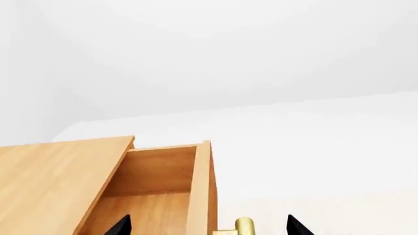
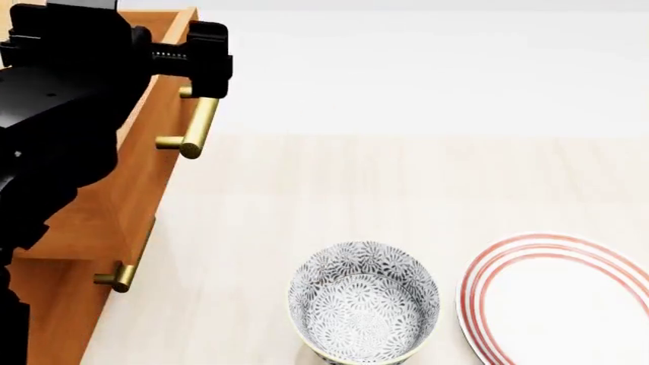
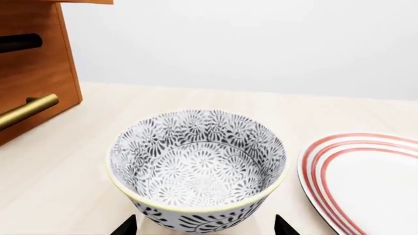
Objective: Open the top drawer of the cabinet.
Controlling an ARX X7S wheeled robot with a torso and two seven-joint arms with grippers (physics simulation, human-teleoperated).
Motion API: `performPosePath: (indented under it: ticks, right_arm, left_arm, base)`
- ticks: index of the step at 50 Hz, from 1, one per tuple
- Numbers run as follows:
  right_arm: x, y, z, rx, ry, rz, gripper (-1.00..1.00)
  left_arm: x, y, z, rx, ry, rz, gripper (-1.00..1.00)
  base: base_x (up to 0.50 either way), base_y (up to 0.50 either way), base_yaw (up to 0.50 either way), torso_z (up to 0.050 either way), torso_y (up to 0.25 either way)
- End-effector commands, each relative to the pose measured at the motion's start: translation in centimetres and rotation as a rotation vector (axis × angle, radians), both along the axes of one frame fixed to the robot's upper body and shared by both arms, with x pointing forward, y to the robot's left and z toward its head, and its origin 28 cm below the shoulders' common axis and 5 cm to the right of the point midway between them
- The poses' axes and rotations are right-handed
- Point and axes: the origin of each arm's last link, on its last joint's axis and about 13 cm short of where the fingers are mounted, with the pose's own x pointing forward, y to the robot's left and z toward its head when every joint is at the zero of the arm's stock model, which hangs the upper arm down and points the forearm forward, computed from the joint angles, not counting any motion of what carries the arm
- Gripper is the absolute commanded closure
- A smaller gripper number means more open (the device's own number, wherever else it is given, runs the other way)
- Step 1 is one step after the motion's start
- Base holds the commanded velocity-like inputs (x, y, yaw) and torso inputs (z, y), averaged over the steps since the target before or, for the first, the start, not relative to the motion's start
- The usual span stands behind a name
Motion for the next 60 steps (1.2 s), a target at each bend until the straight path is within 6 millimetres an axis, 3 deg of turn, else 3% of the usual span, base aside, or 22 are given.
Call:
performPosePath:
  ticks: [1, 12, 28, 40, 60]
  right_arm:
    - [0.0, 0.0, 0.0, 0.000, 0.002, 0.001, -1.00]
    - [0.0, 0.0, -0.1, 0.000, 0.003, 0.006, -1.00]
    - [-0.1, 0.1, -0.1, 0.000, 0.007, 0.010, -1.00]
    - [-0.1, 0.1, -0.2, 0.000, 0.006, 0.012, -1.00]
    - [-0.1, 0.0, 0.0, 0.003, 0.006, 0.010, -1.00]
  left_arm:
    - [0.3, 0.2, -0.1, -0.067, 0.047, 0.014, -1.00]
    - [0.6, 0.2, 1.2, -0.207, 0.099, 0.031, -1.00]
    - [1.9, 1.1, 3.0, -0.634, 0.236, 0.066, -1.00]
    - [2.0, 1.0, 2.9, -0.737, 0.291, 0.073, -1.00]
    - [2.4, 0.4, 1.8, -0.755, 0.344, 0.072, -1.00]
  base:
    - [0.00, 0.00, 0.00, 0.000, 0.000]
    - [0.00, 0.00, 0.00, 0.000, 0.000]
    - [0.00, 0.00, 0.00, 0.000, 0.000]
    - [0.00, 0.00, 0.00, 0.000, 0.000]
    - [0.00, 0.00, 0.00, 0.000, 0.000]
